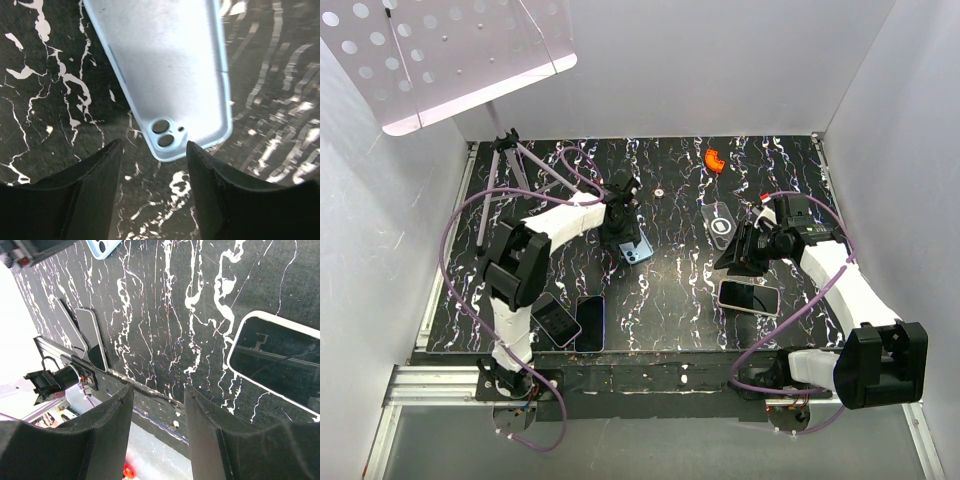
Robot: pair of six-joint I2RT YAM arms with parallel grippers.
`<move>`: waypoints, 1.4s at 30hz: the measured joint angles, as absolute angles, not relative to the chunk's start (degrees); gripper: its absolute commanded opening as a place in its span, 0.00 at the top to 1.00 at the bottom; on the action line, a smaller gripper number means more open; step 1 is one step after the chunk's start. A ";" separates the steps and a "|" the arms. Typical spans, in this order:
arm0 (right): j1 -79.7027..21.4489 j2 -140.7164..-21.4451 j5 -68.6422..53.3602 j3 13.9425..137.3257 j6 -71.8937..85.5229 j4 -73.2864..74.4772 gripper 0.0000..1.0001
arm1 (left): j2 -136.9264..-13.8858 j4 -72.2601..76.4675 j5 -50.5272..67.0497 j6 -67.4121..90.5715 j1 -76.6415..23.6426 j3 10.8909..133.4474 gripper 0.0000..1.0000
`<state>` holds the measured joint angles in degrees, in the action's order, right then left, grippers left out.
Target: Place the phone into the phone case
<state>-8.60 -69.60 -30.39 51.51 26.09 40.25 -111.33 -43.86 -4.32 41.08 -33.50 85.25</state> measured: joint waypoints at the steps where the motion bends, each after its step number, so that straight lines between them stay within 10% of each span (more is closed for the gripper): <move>1: -8.60 -69.60 -30.44 51.37 26.02 40.10 0.48 | -112.53 -44.27 -4.49 41.08 -33.50 85.25 0.50; 5: -8.60 -69.73 -30.65 50.39 25.63 39.92 0.48 | -116.27 -45.32 -4.80 40.95 -33.50 85.25 0.58; 11: -8.60 -69.87 -30.79 49.98 25.30 39.81 0.48 | -116.79 -45.01 -4.89 39.97 -33.50 86.13 1.00; 35: -9.96 -72.20 -32.36 49.98 25.02 39.18 0.41 | -95.98 -42.52 -4.32 34.48 -51.79 64.60 1.00; 37: -10.94 -73.21 -32.34 49.98 24.99 39.09 0.39 | -95.53 -42.44 -4.25 35.92 -53.82 62.76 0.86; 40: -13.45 -74.52 -31.66 50.06 24.84 39.05 0.34 | -94.52 -42.41 -4.56 37.74 -55.42 61.28 0.30; 42: -15.29 -75.24 -30.65 50.30 24.64 39.16 0.31 | -93.12 -42.19 -4.89 38.22 -55.77 60.99 0.13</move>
<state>-15.29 -75.24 -30.65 50.30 24.64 39.16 -93.12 -42.19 -4.89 38.22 -55.77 60.99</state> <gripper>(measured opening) 0.653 0.572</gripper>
